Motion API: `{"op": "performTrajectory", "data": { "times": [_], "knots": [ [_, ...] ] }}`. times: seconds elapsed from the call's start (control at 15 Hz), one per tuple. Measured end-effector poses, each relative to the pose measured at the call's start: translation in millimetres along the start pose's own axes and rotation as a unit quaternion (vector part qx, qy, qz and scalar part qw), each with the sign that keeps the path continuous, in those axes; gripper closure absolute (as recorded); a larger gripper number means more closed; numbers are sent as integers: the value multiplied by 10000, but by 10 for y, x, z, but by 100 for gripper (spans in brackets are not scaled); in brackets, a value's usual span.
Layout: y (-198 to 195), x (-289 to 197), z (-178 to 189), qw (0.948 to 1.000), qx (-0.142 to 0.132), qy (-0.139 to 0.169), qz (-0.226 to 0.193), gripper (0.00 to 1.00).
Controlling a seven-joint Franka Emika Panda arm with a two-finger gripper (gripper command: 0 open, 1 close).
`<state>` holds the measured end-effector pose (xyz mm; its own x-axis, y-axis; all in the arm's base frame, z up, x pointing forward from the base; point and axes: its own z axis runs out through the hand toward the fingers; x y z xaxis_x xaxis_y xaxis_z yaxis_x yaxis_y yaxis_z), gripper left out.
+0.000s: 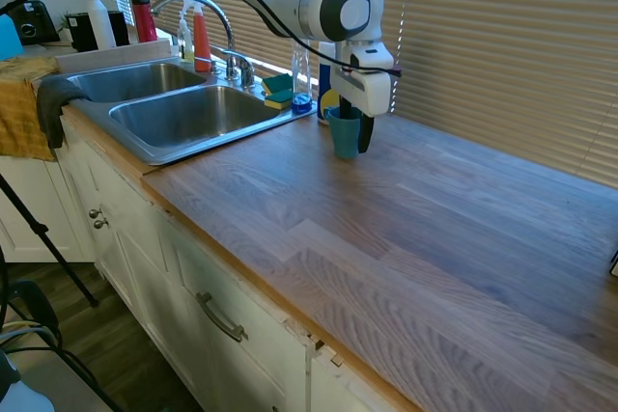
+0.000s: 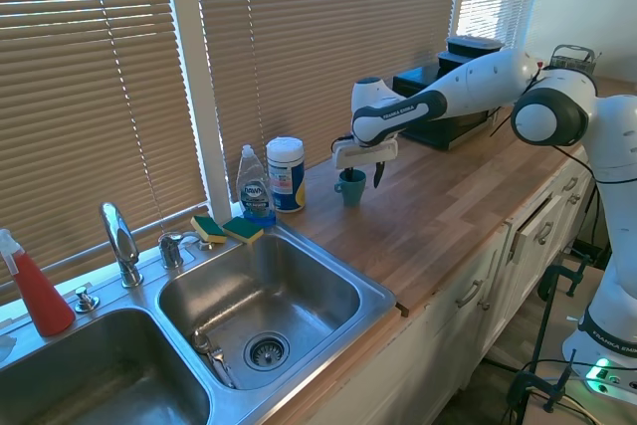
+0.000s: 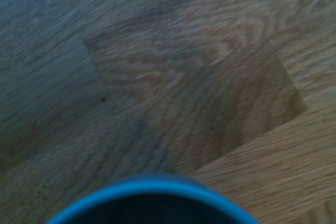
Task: Put the mug in the sink
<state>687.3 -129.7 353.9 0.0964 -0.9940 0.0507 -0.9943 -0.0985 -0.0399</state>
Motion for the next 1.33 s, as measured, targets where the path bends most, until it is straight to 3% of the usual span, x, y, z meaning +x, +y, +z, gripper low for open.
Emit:
{"op": "performTrajectory", "data": {
  "times": [0.8,1.33],
  "knots": [
    [-12,-51,102,10000,31,-71,24,100],
    [-90,-258,-138,9992,375,-137,-70,100]
  ]
}}
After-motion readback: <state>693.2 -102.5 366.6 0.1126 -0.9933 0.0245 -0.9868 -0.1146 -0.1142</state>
